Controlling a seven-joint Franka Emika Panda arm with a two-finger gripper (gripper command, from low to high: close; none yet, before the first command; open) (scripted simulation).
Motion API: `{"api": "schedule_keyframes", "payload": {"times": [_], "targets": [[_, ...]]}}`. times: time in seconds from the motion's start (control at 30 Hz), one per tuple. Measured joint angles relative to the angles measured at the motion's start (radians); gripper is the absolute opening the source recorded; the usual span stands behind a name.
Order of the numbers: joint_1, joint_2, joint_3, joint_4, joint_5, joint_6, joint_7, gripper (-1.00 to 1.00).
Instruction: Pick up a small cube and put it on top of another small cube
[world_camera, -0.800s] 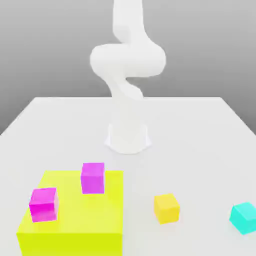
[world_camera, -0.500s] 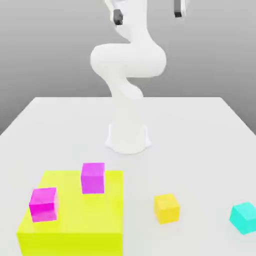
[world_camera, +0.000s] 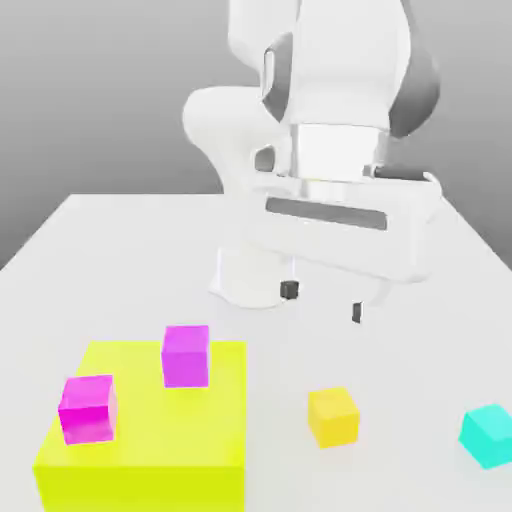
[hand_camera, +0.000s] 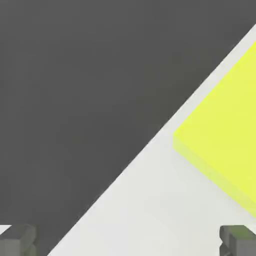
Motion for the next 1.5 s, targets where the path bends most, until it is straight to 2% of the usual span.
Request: {"api": "schedule_keyframes", "payload": {"times": [0.2, 0.37, 0.47, 0.63, 0.67, 0.87, 0.97, 1.17, 1.3, 1.5], "targets": [[-0.008, 0.142, 0.047, -0.076, -0.047, 0.084, 0.285, 0.0], [0.019, 0.261, 0.042, -0.13, -0.09, 0.157, 0.505, 0.0], [0.068, 0.345, -0.03, -0.118, -0.201, 0.215, 0.607, 0.0], [0.215, 0.485, -0.22, -0.085, -0.388, 0.316, 0.75, 0.0], [0.238, 0.505, -0.249, -0.08, -0.414, 0.332, 0.77, -1.0], [0.252, 0.515, -0.266, -0.077, -0.424, 0.342, 0.778, -1.0], [0.196, 0.465, -0.194, -0.089, -0.361, 0.304, 0.73, -1.0], [0.113, 0.297, -0.054, -0.13, -0.108, 0.187, 0.542, -1.0], [0.043, 0.167, -0.089, -0.122, -0.029, 0.05, 0.439, -1.0], [-0.028, -0.039, -0.213, -0.086, 0.038, -0.192, 0.292, -1.0]]}}
